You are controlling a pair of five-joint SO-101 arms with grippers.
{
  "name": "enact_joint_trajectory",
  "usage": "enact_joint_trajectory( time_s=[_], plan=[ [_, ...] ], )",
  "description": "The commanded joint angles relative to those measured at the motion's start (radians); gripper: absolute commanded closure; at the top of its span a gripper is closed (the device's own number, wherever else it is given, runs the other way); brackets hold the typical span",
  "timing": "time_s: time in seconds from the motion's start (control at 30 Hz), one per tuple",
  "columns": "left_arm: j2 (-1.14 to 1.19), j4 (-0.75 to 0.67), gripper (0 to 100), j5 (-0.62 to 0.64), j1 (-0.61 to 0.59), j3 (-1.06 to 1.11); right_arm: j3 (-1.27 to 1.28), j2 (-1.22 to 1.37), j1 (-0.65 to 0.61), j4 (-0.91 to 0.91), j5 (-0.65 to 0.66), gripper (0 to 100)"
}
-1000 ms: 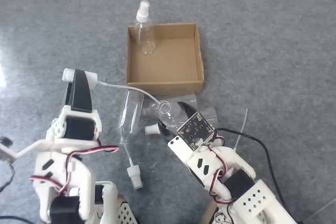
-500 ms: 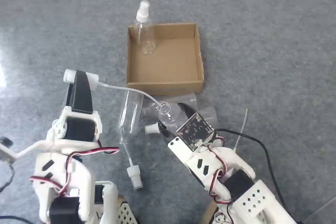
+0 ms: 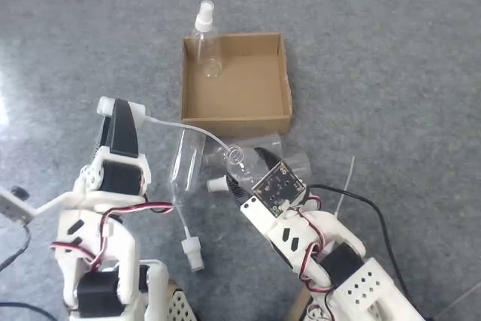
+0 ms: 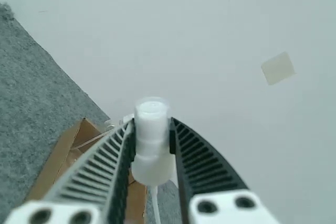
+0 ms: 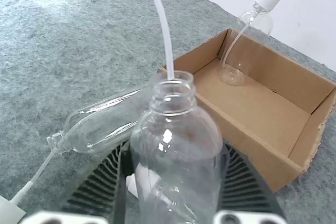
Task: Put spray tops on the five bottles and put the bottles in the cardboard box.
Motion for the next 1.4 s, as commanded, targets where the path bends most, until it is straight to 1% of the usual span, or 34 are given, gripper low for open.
enact_joint_trajectory(
  time_s=[0.0,0.13,0.3,0.43,0.73,0.9,1.23,1.37],
  plan=[
    [-0.018,-0.037,99,-0.011,0.002,-0.008,-0.012,-0.008,-0.005,-0.016,0.012,88.7],
    [-0.018,-0.037,99,-0.011,0.023,-0.007,-0.012,-0.008,-0.005,-0.016,0.012,88.7],
    [-0.018,-0.025,99,-0.057,0.081,-0.004,-0.012,-0.008,-0.005,-0.015,0.012,88.7],
    [-0.018,-0.002,99,-0.058,0.084,-0.005,-0.012,-0.008,-0.005,-0.015,0.046,88.7],
    [-0.018,0.000,99,-0.060,0.087,-0.002,-0.008,-0.008,-0.005,-0.015,0.046,88.7],
    [-0.018,0.029,99,-0.126,0.152,0.008,-0.002,-0.008,-0.005,-0.021,0.051,88.7],
    [-0.018,0.035,99,-0.127,0.170,0.013,-0.002,-0.008,-0.005,-0.024,0.051,88.7],
    [-0.018,0.066,99,-0.132,0.229,0.022,-0.002,-0.008,-0.005,-0.024,0.051,88.7]
  ],
)
